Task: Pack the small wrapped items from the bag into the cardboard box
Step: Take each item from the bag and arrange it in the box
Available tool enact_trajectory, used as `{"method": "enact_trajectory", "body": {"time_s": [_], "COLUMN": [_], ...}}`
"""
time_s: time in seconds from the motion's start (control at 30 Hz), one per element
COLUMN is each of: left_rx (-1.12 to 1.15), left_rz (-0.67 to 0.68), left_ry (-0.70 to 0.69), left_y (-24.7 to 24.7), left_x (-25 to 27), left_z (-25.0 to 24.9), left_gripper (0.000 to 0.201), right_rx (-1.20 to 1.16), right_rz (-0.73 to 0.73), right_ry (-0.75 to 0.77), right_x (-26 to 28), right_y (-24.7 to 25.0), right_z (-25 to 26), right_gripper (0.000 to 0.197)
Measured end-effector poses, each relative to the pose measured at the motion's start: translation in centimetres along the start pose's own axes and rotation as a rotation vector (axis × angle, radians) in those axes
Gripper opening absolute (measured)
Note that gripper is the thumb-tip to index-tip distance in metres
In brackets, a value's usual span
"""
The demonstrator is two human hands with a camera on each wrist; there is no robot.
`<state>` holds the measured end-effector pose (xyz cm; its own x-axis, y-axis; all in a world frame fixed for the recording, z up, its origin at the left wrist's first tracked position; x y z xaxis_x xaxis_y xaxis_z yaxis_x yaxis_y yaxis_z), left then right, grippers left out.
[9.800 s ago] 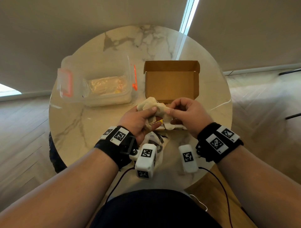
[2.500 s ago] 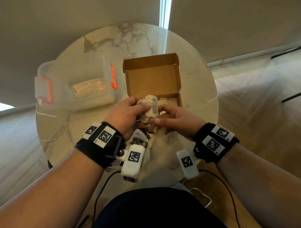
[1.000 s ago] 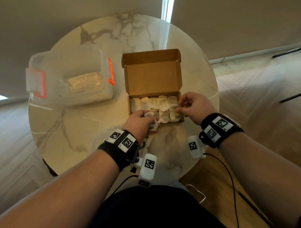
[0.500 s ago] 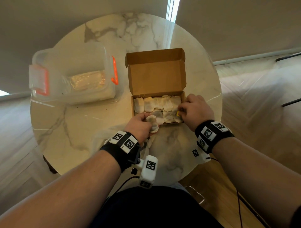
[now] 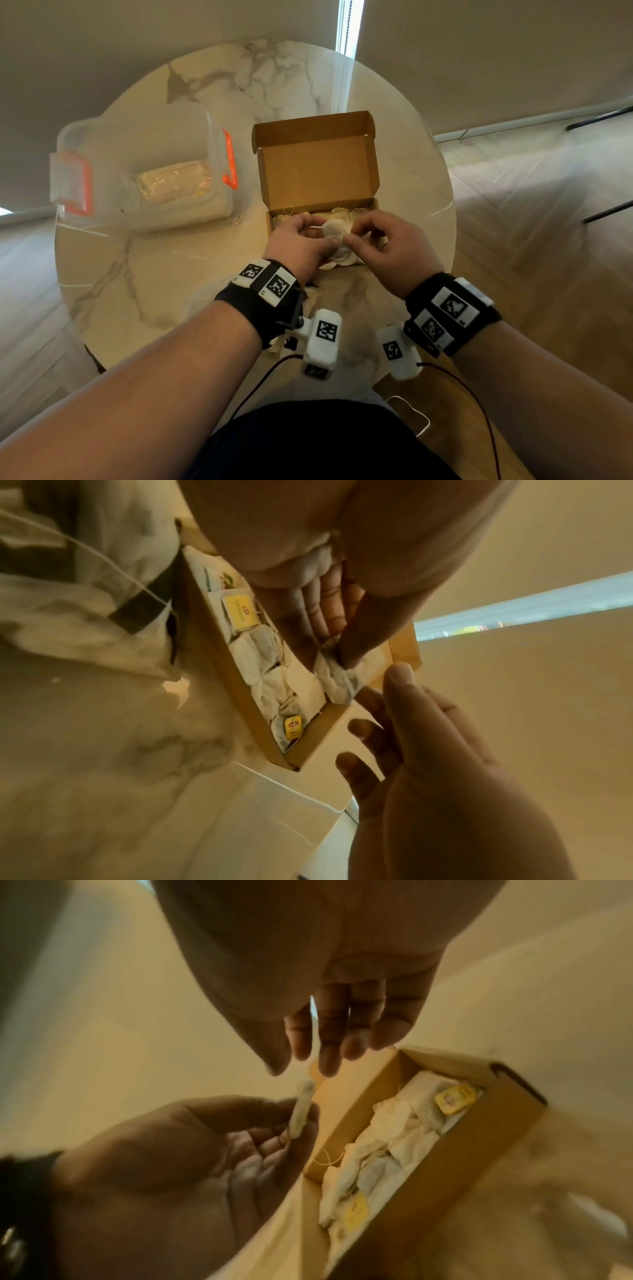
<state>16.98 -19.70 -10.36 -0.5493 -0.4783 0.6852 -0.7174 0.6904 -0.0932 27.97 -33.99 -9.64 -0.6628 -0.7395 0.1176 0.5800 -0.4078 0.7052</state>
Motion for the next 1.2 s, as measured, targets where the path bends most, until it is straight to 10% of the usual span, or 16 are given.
{"method": "enact_trajectory", "body": {"time_s": [0.27,0.63,1.2], "left_rx": [-0.244,-1.245,-1.351], "left_rz": [-0.034,-0.136,-0.086], "left_ry": [-0.115,-0.135,-0.191], "left_y": [-0.5,6.9,6.4], "left_x": [-0.6,-2.5,-4.0], "left_z": [-0.5,-2.0,-1.7], "left_gripper": [0.039,0.048,0.056], "right_rx": [-0.007,0.305,0.713], "right_rz": [-0.013,0.010,0.129], "right_ry": [-0.146,-0.117,0.109], "right_x": [-2.7,-6.5,-6.2], "right_y": [-0.3,-2.1,-2.3], "right_z": [-2.0,-4.3,-4.8], "right_gripper": [0.007,0.016,0.027]}}
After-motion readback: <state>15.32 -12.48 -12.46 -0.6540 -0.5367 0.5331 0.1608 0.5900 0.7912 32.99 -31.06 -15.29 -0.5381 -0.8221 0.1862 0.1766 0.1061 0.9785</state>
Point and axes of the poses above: each hand's wrist, its own x-axis away from the middle knuckle, its own y-axis out of the back of the hand, z = x × y, the point moved 1 cm from there along -x, towards the middle knuckle, and after that the axes turned 7 degrees about x, right-handed, at the moved point
